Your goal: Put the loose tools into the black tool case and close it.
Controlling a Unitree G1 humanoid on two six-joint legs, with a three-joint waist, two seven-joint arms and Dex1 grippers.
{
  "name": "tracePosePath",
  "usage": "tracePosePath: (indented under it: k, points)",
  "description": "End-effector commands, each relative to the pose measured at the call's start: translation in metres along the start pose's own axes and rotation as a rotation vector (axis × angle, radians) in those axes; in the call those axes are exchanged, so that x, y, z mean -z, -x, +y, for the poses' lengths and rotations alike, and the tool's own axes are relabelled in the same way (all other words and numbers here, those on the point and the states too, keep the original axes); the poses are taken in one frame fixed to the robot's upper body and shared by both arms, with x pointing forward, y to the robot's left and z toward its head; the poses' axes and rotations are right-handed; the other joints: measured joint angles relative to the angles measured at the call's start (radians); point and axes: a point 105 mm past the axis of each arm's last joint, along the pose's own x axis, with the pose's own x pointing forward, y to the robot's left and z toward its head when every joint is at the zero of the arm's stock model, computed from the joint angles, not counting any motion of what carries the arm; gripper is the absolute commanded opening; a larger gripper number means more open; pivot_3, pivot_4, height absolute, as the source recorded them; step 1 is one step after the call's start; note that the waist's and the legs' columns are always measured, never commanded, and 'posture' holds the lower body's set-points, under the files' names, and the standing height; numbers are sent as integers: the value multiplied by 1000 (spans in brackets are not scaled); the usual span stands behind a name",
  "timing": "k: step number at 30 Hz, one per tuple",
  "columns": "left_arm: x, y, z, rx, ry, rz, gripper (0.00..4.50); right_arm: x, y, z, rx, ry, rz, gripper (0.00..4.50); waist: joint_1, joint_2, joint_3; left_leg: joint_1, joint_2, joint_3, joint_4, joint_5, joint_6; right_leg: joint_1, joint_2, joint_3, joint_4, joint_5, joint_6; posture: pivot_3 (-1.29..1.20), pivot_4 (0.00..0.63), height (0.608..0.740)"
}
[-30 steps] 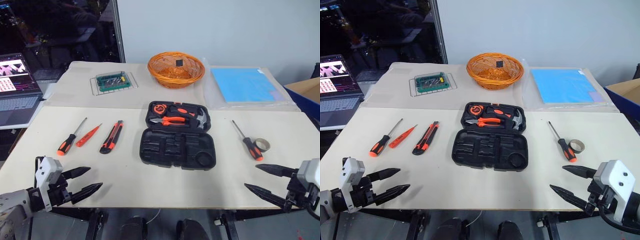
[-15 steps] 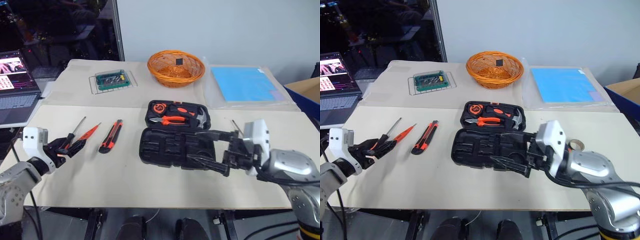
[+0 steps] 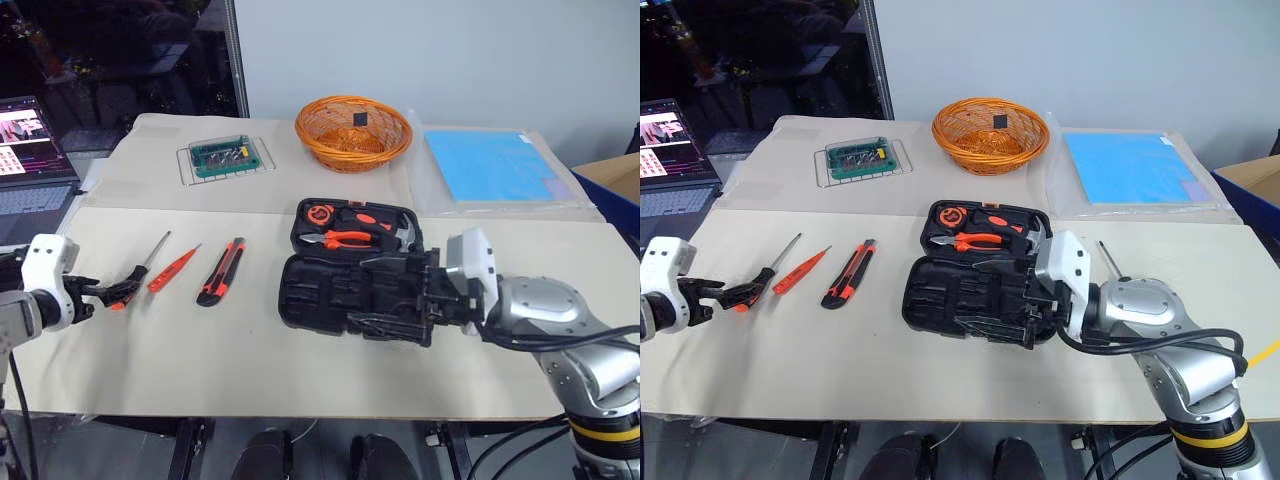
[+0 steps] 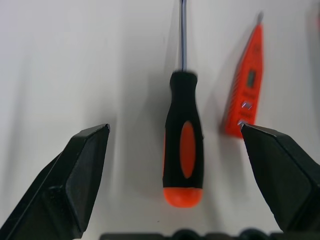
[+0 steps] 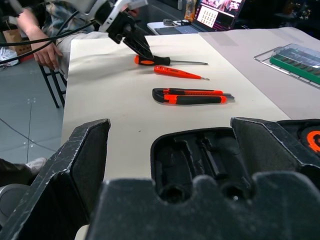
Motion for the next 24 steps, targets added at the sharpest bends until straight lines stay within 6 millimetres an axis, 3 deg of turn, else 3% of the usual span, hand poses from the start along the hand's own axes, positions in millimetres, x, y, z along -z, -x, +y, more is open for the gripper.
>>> tracePosePath:
  k: [1,2,3,5,7,10,11,13,16,17,19,24]
  points:
    - [-11,-3,9,-39,-53,-2,4500,-9,1,1,23,51,-23,4457,0,0,0,0,0,0,0,0,0,0,0,0,1,0,0,0,150,740]
    - [-11,-5,10,-41,-63,6,4500,-9,1,1,28,52,-21,4457,0,0,0,0,0,0,0,0,0,0,0,0,1,0,0,0,150,740]
    - [-8,-8,8,-27,-73,23,3982,-9,2,1,35,53,-18,4500,0,0,0,0,0,0,0,0,0,0,0,0,1,0,0,0,150,740]
    - [-2,-13,4,-4,-80,59,3491,-8,4,1,48,54,-9,4500,-2,0,0,-1,0,1,0,0,0,-1,0,0,1,0,0,0,150,740]
    - [5,-16,2,15,-86,80,2702,-6,7,0,61,52,1,4500,-3,0,0,-2,0,2,0,0,1,-2,0,0,2,0,0,0,150,740]
    - [7,-17,2,27,-89,70,1962,-4,9,0,75,50,12,4500,-2,0,0,-2,0,3,0,0,1,-2,0,1,2,0,0,0,150,740]
    - [5,-16,3,30,-87,52,1388,-4,10,0,80,49,14,4500,-2,0,0,-2,0,3,1,0,1,-2,0,0,2,0,0,0,150,740]
    - [-8,-10,5,43,-99,-27,852,-2,11,-1,93,44,16,4500,-1,0,0,-2,0,3,1,0,1,-2,0,1,3,0,0,0,150,740]
    - [-52,6,-9,131,-113,-234,858,-1,16,-4,135,39,7,4500,-1,-1,0,-2,0,3,4,0,1,-3,0,1,7,0,0,0,150,740]
    - [-66,13,-19,181,-129,-285,858,-1,19,-5,153,36,5,4500,0,-2,0,-3,1,2,5,0,1,-4,0,0,7,0,0,0,150,740]
    - [-86,24,-57,351,-214,-326,858,0,29,-6,203,32,-3,4500,5,-4,1,-5,1,0,8,0,1,-4,0,-1,8,0,0,0,150,740]
    - [-93,25,-143,658,-444,-289,858,4,59,-4,322,16,33,4500,16,-3,1,-8,-1,-1,17,-3,5,-1,-2,-1,9,1,4,0,150,740]
